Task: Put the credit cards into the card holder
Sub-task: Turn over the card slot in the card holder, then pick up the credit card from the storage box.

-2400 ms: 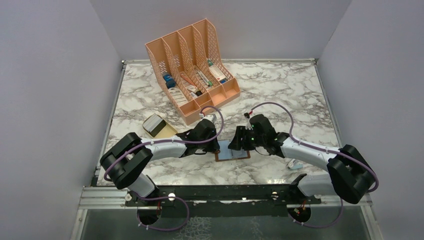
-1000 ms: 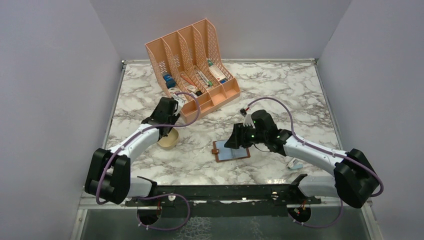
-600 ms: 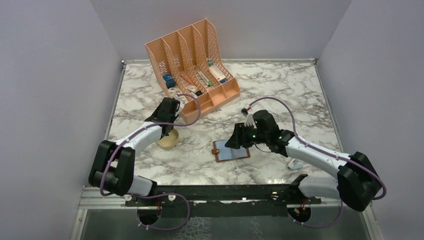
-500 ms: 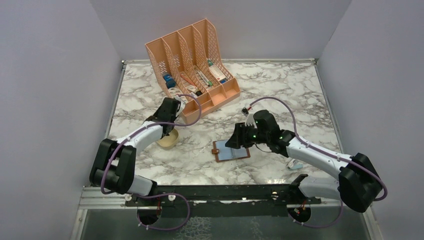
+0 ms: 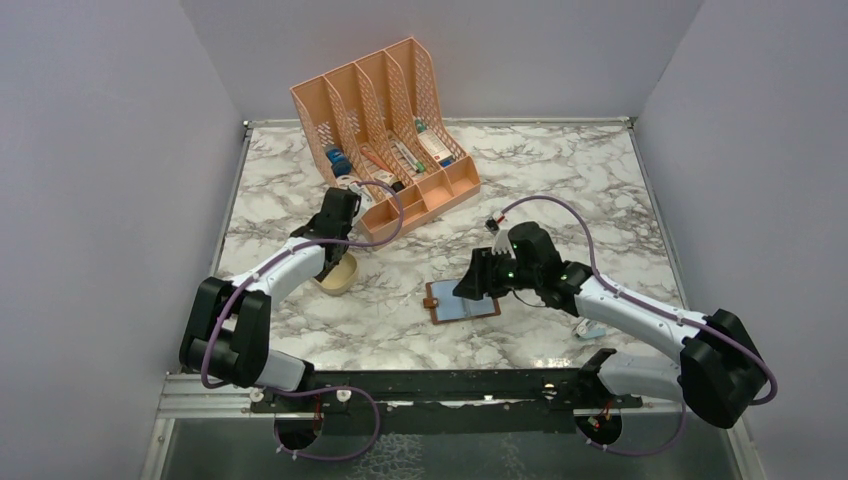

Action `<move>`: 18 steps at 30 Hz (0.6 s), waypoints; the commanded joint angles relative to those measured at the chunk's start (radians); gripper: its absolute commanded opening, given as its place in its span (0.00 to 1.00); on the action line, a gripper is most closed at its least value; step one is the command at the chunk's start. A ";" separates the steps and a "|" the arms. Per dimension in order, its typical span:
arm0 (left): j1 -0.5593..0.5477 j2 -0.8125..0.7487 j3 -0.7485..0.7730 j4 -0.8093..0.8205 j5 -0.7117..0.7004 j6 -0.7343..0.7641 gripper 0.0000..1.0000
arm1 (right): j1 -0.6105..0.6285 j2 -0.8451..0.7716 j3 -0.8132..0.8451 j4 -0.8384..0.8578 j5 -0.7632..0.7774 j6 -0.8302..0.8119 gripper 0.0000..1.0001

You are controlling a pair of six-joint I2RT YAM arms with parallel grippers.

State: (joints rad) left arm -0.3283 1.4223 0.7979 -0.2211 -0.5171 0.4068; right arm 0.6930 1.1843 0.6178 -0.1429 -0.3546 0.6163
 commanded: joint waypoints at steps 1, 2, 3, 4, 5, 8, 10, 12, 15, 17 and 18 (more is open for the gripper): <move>0.007 -0.012 0.020 -0.009 -0.031 0.019 0.17 | 0.005 -0.027 0.001 -0.022 0.029 -0.003 0.52; 0.008 -0.010 0.020 -0.009 -0.030 0.021 0.15 | 0.005 -0.029 0.000 -0.025 0.031 -0.003 0.52; 0.008 -0.009 0.021 -0.013 -0.024 0.021 0.14 | 0.005 -0.030 0.002 -0.027 0.031 -0.004 0.52; 0.007 -0.005 0.028 -0.028 -0.014 0.017 0.14 | 0.005 -0.033 0.001 -0.029 0.032 -0.004 0.52; 0.007 -0.005 0.037 -0.047 0.000 0.001 0.16 | 0.005 -0.034 0.003 -0.031 0.034 -0.004 0.52; 0.006 -0.025 0.037 -0.073 0.082 -0.042 0.39 | 0.005 -0.036 0.000 -0.025 0.033 -0.003 0.52; 0.006 -0.018 0.021 -0.068 0.049 -0.043 0.45 | 0.004 -0.032 0.003 -0.024 0.030 -0.002 0.52; 0.006 -0.012 0.001 -0.038 0.018 -0.035 0.48 | 0.005 -0.032 0.002 -0.021 0.027 -0.002 0.52; 0.008 0.019 0.000 -0.020 0.012 -0.030 0.50 | 0.005 -0.031 0.000 -0.022 0.026 -0.003 0.52; 0.008 0.047 0.001 -0.019 -0.010 -0.022 0.50 | 0.005 -0.035 0.000 -0.024 0.026 -0.004 0.52; 0.007 0.057 0.001 -0.015 -0.020 -0.016 0.50 | 0.005 -0.036 -0.001 -0.025 0.026 -0.004 0.52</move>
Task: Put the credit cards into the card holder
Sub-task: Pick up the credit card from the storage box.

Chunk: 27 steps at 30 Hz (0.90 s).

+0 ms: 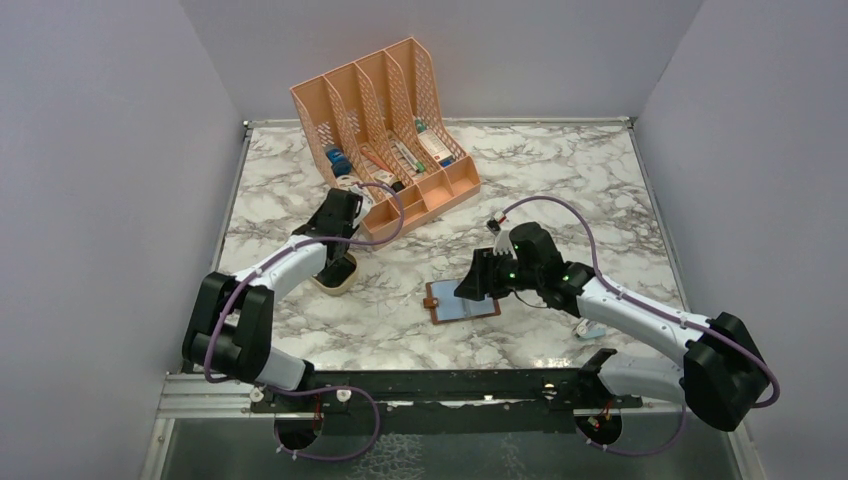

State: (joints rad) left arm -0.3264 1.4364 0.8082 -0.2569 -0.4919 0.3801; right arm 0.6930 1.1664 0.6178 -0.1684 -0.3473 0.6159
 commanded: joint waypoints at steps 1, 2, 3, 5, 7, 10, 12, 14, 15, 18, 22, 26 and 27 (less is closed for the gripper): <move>0.006 0.050 -0.008 0.023 -0.055 0.013 0.49 | 0.005 -0.023 -0.002 0.001 0.019 -0.003 0.52; 0.006 0.056 -0.005 0.024 -0.063 0.016 0.48 | 0.005 -0.027 -0.005 0.001 0.019 -0.002 0.52; 0.006 0.060 -0.004 0.026 -0.068 0.022 0.47 | 0.005 -0.030 -0.006 0.000 0.020 -0.002 0.52; 0.006 0.066 -0.007 0.035 -0.085 0.035 0.45 | 0.005 -0.039 -0.009 -0.002 0.025 -0.003 0.52; 0.006 0.072 -0.005 0.036 -0.100 0.044 0.43 | 0.005 -0.044 -0.011 -0.002 0.029 -0.007 0.52; 0.005 0.083 0.003 0.030 -0.113 0.049 0.38 | 0.005 -0.044 -0.010 -0.003 0.029 -0.008 0.52; 0.006 0.089 0.007 0.026 -0.127 0.056 0.36 | 0.005 -0.044 -0.009 -0.004 0.026 -0.010 0.52; 0.006 0.092 0.012 0.024 -0.142 0.059 0.34 | 0.005 -0.045 -0.008 -0.006 0.026 -0.010 0.52; 0.005 0.091 0.014 0.023 -0.144 0.063 0.34 | 0.005 -0.047 -0.009 -0.006 0.027 -0.011 0.52; 0.004 0.081 0.019 0.019 -0.149 0.063 0.34 | 0.005 -0.049 -0.010 -0.005 0.028 -0.010 0.52; 0.004 0.067 0.019 0.019 -0.145 0.063 0.33 | 0.005 -0.050 -0.013 -0.005 0.027 -0.009 0.52; 0.004 0.061 0.020 0.017 -0.135 0.063 0.29 | 0.005 -0.051 -0.014 -0.006 0.026 -0.008 0.52; 0.004 0.062 0.021 0.014 -0.130 0.062 0.27 | 0.005 -0.052 -0.014 -0.007 0.027 -0.008 0.52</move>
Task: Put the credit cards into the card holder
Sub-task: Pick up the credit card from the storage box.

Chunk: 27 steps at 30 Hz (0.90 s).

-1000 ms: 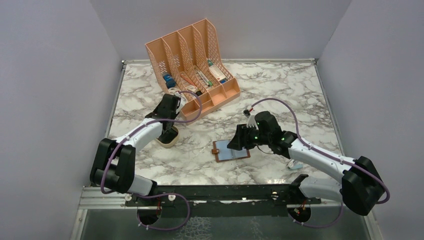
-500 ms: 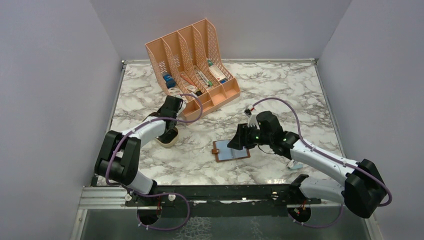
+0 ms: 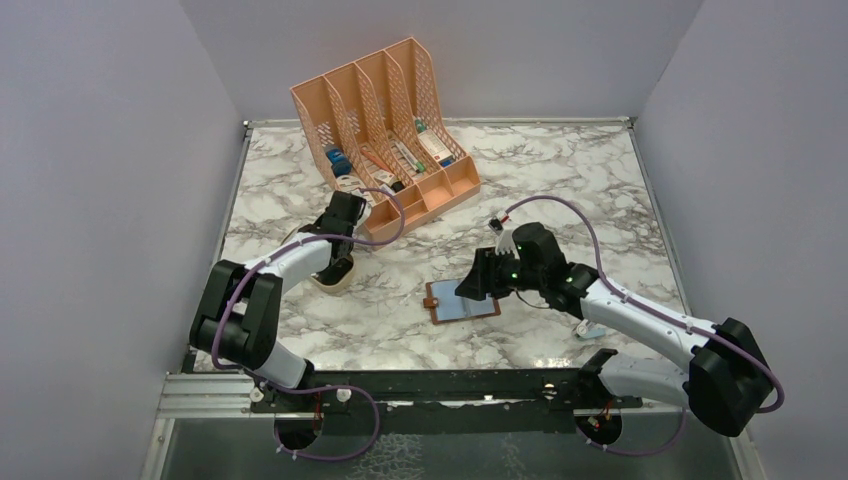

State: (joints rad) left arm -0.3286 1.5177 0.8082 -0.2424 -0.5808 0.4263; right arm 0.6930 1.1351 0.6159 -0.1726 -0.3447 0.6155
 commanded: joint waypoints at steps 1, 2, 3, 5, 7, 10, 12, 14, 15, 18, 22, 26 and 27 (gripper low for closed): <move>0.007 -0.022 0.024 -0.007 -0.031 0.017 0.27 | 0.005 -0.021 -0.012 -0.003 0.025 -0.007 0.52; 0.006 -0.022 0.028 -0.014 -0.023 0.016 0.27 | 0.005 -0.023 -0.013 -0.002 0.026 -0.007 0.52; 0.005 -0.022 0.030 -0.019 -0.019 0.014 0.26 | 0.005 -0.022 -0.014 -0.001 0.026 -0.005 0.52; 0.005 -0.022 0.035 -0.024 -0.021 0.012 0.24 | 0.006 -0.019 -0.015 0.001 0.023 -0.004 0.52; 0.004 -0.022 0.037 -0.029 -0.022 0.008 0.21 | 0.005 -0.018 -0.015 0.001 0.021 -0.003 0.52; -0.003 -0.024 0.045 -0.043 -0.020 0.003 0.18 | 0.004 -0.015 -0.014 0.001 0.021 -0.002 0.52; -0.008 -0.031 0.053 -0.063 -0.021 -0.005 0.16 | 0.005 -0.012 -0.011 0.001 0.020 -0.002 0.52; -0.014 -0.049 0.062 -0.078 -0.035 -0.030 0.14 | 0.005 -0.009 -0.008 0.001 0.018 0.000 0.52; -0.013 -0.064 0.066 -0.084 -0.028 -0.049 0.13 | 0.005 -0.009 -0.008 0.002 0.017 0.002 0.52; -0.016 -0.116 0.075 -0.107 0.038 -0.097 0.10 | 0.004 -0.005 -0.012 0.005 0.011 0.005 0.52; -0.015 -0.183 0.085 -0.152 0.110 -0.154 0.00 | 0.005 0.000 -0.016 0.006 0.012 0.009 0.52; -0.015 -0.262 0.085 -0.175 0.179 -0.212 0.00 | 0.004 0.000 -0.016 -0.013 0.042 0.006 0.52; -0.015 -0.286 0.086 -0.176 0.195 -0.229 0.00 | 0.005 0.000 -0.013 -0.020 0.048 0.000 0.52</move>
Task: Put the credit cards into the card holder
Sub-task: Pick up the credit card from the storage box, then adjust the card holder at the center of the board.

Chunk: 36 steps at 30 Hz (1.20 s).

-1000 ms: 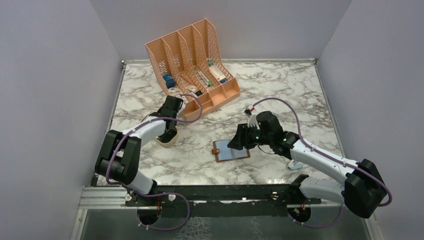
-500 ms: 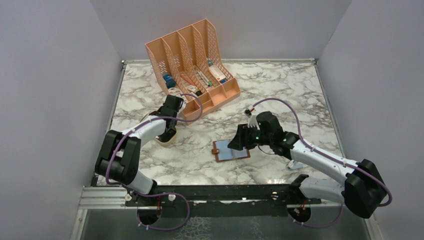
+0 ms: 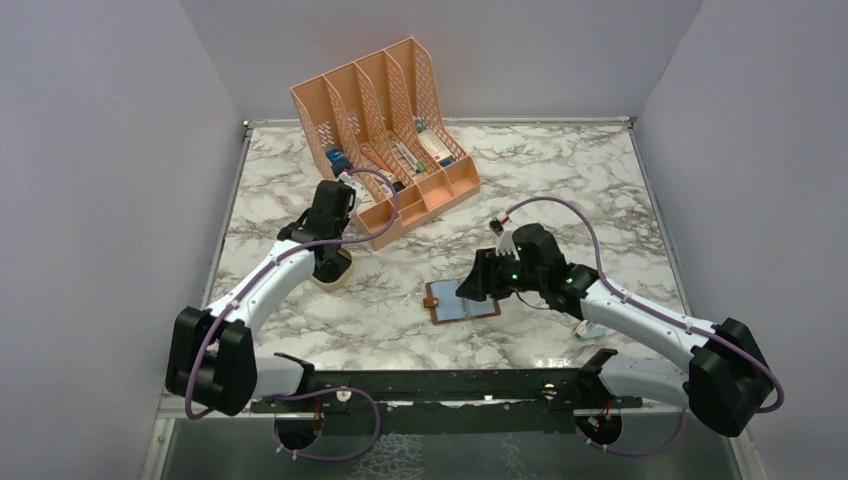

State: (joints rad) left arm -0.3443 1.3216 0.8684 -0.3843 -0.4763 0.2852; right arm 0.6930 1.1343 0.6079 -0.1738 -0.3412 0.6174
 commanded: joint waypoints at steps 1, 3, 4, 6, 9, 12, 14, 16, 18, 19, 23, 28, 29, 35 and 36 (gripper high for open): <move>0.001 -0.110 0.025 -0.036 0.116 -0.101 0.00 | 0.005 0.001 -0.001 -0.030 0.054 -0.008 0.52; 0.001 -0.151 0.026 -0.036 0.141 -0.142 0.00 | 0.005 0.001 0.012 -0.056 0.081 -0.019 0.52; 0.001 -0.168 0.033 -0.038 0.146 -0.181 0.00 | 0.004 0.001 0.018 -0.068 0.094 -0.022 0.52; 0.001 -0.195 0.049 -0.052 0.196 -0.270 0.00 | 0.005 0.003 0.029 -0.098 0.130 -0.024 0.52; 0.001 -0.224 0.072 -0.079 0.322 -0.395 0.00 | 0.005 0.012 0.051 -0.146 0.196 -0.023 0.52; 0.001 -0.246 0.080 -0.086 0.479 -0.498 0.00 | 0.004 0.018 0.065 -0.182 0.263 -0.018 0.51; 0.001 -0.253 0.077 -0.083 0.573 -0.570 0.00 | 0.005 0.021 0.070 -0.202 0.300 -0.018 0.51; 0.001 -0.256 0.065 -0.063 0.667 -0.635 0.00 | 0.005 0.033 0.078 -0.221 0.331 -0.020 0.50; 0.001 -0.256 0.034 -0.023 0.750 -0.715 0.00 | 0.004 0.054 0.083 -0.236 0.358 -0.020 0.50; 0.001 -0.254 0.015 0.001 0.797 -0.755 0.00 | 0.003 0.065 0.084 -0.246 0.373 -0.015 0.50; -0.002 -0.263 -0.079 0.126 0.911 -0.892 0.00 | 0.002 0.090 0.053 -0.228 0.384 0.007 0.50; -0.024 -0.292 -0.221 0.328 1.003 -1.085 0.00 | 0.001 0.125 0.021 -0.185 0.370 0.017 0.49; -0.034 -0.296 -0.246 0.364 1.003 -1.117 0.00 | 0.000 0.137 0.018 -0.176 0.361 0.015 0.49; -0.112 -0.262 -0.375 0.546 0.993 -1.278 0.00 | 0.000 0.197 -0.022 -0.113 0.291 0.022 0.48; -0.128 -0.247 -0.383 0.568 0.992 -1.292 0.00 | 0.000 0.202 -0.023 -0.112 0.279 0.023 0.47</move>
State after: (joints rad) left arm -0.4217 1.0473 0.5312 -0.0116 0.4728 -0.8616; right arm 0.6930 1.3125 0.6067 -0.3473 -0.0166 0.6250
